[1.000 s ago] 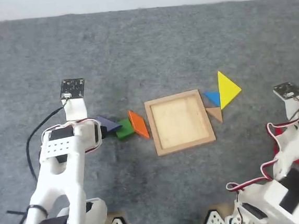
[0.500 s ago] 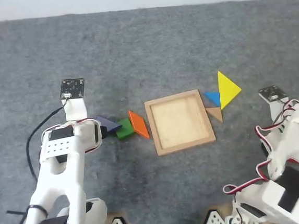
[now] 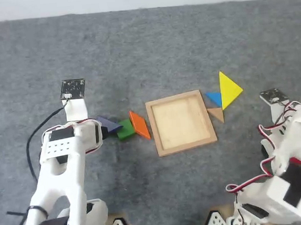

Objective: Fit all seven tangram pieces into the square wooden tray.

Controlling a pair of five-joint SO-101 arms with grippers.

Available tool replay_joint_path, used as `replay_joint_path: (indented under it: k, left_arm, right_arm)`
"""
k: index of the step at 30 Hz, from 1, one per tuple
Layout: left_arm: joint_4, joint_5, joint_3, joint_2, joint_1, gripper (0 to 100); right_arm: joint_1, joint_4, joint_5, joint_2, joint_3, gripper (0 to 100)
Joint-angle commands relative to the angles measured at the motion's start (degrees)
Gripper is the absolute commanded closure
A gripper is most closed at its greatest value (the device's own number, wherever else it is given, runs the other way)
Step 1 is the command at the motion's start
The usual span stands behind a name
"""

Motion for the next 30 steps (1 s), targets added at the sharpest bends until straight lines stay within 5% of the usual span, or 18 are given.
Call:
replay_joint_path:
  k: [1, 30]
  left_arm:
    - [-1.41, 0.35, -0.57, -0.26, -0.44, 78]
    - [-1.41, 0.35, -0.57, -0.35, -0.53, 78]
  right_arm:
    - [1.71, 4.88, -0.79, 0.31, -6.86, 61.5]
    - [4.0, 3.03, 1.41, 10.42, -10.02, 61.5]
